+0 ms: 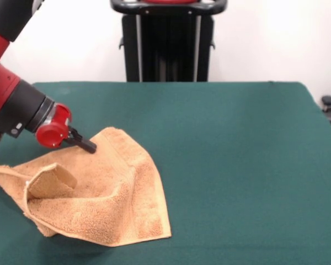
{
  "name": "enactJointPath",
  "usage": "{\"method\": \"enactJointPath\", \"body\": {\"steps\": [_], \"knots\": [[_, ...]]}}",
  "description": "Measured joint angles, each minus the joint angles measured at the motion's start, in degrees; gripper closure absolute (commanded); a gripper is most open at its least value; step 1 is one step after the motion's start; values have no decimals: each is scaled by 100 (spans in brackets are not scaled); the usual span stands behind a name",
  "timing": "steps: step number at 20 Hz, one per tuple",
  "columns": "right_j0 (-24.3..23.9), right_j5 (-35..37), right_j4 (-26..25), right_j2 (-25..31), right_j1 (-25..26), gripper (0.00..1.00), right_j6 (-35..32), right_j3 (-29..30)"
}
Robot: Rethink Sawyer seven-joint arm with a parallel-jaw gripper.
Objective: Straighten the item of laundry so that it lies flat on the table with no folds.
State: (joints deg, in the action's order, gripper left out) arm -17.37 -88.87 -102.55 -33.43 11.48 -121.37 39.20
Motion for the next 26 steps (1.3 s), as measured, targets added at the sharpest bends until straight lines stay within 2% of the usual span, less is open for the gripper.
{"method": "enactJointPath", "body": {"steps": [12,19,26], "knots": [[281,-177,-520,-236,215,100,0,-438],[751,44,-810,-753,393,100,0,-505],[996,185,-915,-1055,508,100,0,-506]]}}
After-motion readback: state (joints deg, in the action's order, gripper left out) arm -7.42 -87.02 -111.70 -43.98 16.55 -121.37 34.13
